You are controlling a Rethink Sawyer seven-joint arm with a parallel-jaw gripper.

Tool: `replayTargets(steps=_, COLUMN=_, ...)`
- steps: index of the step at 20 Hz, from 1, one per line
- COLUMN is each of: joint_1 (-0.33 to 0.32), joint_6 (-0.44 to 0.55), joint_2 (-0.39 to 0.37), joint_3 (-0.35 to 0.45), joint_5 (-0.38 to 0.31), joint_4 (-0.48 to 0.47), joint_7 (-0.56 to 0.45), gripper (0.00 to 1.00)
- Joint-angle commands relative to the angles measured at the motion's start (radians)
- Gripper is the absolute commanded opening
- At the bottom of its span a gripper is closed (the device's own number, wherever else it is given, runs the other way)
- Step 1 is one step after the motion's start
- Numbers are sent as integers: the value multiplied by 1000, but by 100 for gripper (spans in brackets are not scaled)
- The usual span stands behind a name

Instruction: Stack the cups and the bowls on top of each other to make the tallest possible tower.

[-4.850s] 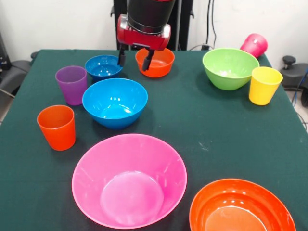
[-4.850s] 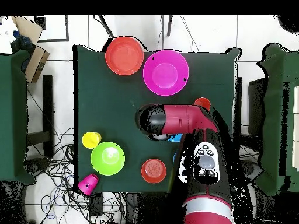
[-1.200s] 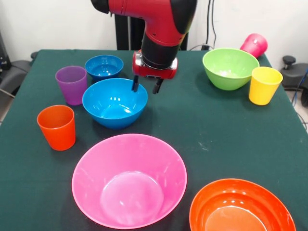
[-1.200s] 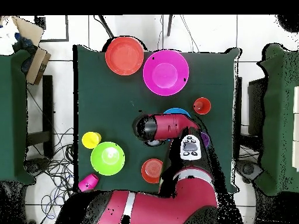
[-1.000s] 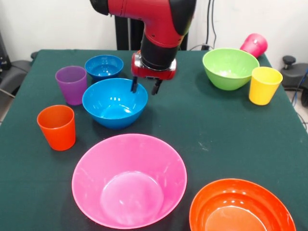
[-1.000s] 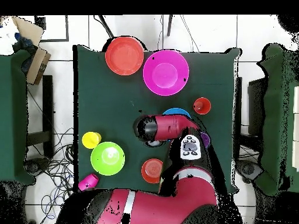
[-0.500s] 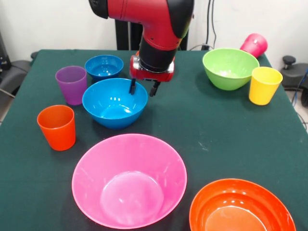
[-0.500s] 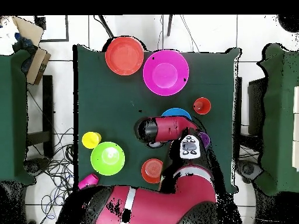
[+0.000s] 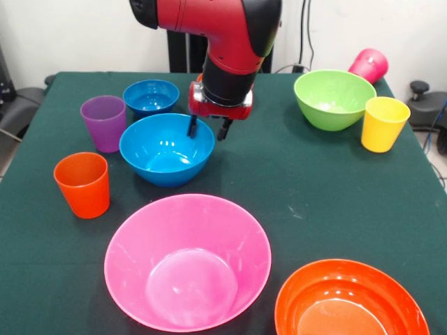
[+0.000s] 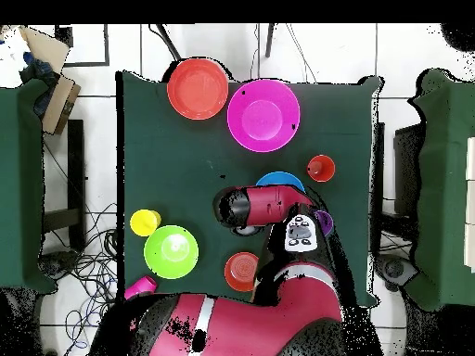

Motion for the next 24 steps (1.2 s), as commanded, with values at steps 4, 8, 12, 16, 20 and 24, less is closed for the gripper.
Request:
replayTargets(steps=4, joint_1=34, joint_6=-84, joint_2=49, joint_3=35, joint_5=-66, joint_4=-60, joint_7=52, gripper=100)
replayTargets(steps=8, joint_1=23, joint_6=-90, joint_2=59, joint_3=42, joint_5=-62, joint_4=-62, joint_7=36, gripper=100)
replayTargets(steps=12, joint_1=11, joint_6=-78, joint_2=69, joint_3=54, joint_5=-54, joint_4=-67, joint_7=16, gripper=100)
replayTargets(steps=16, joint_1=15, joint_6=-74, joint_2=67, joint_3=52, joint_5=-55, joint_4=-70, joint_7=13, gripper=100)
replayTargets(steps=20, joint_1=18, joint_6=-76, joint_2=69, joint_3=50, joint_5=-57, joint_4=-73, joint_7=12, gripper=100)
replayTargets(steps=24, joint_1=18, joint_6=-70, joint_2=71, joint_3=51, joint_5=-58, joint_4=-78, joint_7=5, gripper=100)
